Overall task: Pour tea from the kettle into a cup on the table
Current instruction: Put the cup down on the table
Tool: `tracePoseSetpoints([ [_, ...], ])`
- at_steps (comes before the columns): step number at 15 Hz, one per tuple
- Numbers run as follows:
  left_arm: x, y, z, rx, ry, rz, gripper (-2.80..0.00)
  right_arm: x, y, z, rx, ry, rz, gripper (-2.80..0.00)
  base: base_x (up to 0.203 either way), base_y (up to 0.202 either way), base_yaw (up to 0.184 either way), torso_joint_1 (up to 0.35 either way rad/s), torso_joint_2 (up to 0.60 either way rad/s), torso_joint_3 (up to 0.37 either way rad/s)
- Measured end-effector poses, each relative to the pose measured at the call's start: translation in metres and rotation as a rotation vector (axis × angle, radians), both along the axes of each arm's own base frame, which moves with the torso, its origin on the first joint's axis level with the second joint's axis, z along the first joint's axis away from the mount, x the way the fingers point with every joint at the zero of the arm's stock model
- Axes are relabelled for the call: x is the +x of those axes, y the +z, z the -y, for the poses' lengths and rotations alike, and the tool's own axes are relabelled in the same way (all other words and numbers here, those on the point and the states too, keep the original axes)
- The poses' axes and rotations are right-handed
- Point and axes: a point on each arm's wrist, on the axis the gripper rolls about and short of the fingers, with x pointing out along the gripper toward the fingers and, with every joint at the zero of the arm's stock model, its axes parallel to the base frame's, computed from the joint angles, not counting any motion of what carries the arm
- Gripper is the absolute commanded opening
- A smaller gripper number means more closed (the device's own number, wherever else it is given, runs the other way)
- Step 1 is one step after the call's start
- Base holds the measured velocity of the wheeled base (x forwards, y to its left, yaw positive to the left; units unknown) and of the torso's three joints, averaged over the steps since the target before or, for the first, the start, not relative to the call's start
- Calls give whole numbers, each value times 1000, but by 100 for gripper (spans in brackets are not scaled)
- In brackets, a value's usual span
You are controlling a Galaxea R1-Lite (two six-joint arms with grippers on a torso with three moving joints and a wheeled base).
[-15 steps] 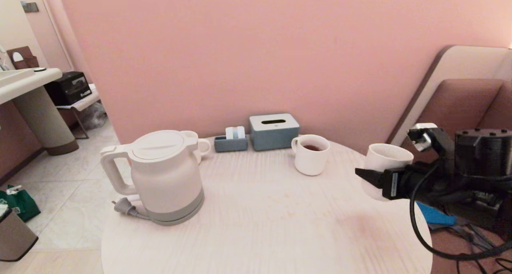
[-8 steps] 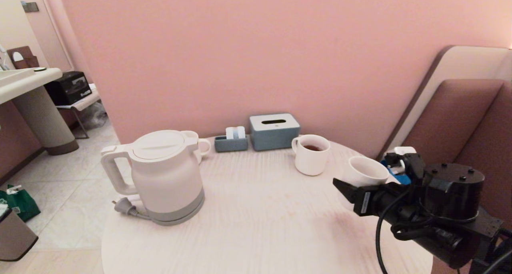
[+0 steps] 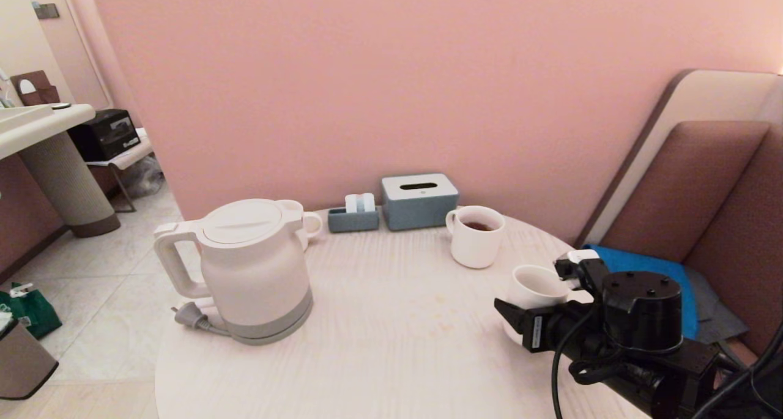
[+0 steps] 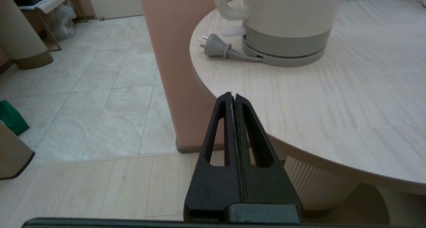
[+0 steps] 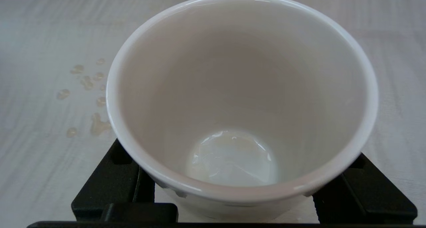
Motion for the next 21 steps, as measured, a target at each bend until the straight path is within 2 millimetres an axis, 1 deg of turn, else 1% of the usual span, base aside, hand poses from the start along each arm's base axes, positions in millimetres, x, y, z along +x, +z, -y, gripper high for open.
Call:
tracePoseSetpoints([
  [2, 0, 0, 0, 0, 0, 0, -280, 2, -1, -1, -9, 1, -1, -280, 0, 0, 0, 0, 0, 0],
  [3, 0, 0, 0, 0, 0, 0, -280, 2, -2, -1, -17, 3, -1, 0, 0, 0, 0, 0, 0, 0],
  [12, 0, 0, 0, 0, 0, 0, -280, 3, 0, -2, -24, 9, 8, 0, 0, 0, 0, 0, 0, 0],
  [18, 0, 0, 0, 0, 0, 0, -280, -15, -3, 7, -120, 29, -122, 0, 0, 0, 0, 0, 0, 0],
  [21, 0, 0, 0, 0, 0, 0, -280, -25, 3, 12, -131, 33, -145, 0, 0, 0, 0, 0, 0, 0],
])
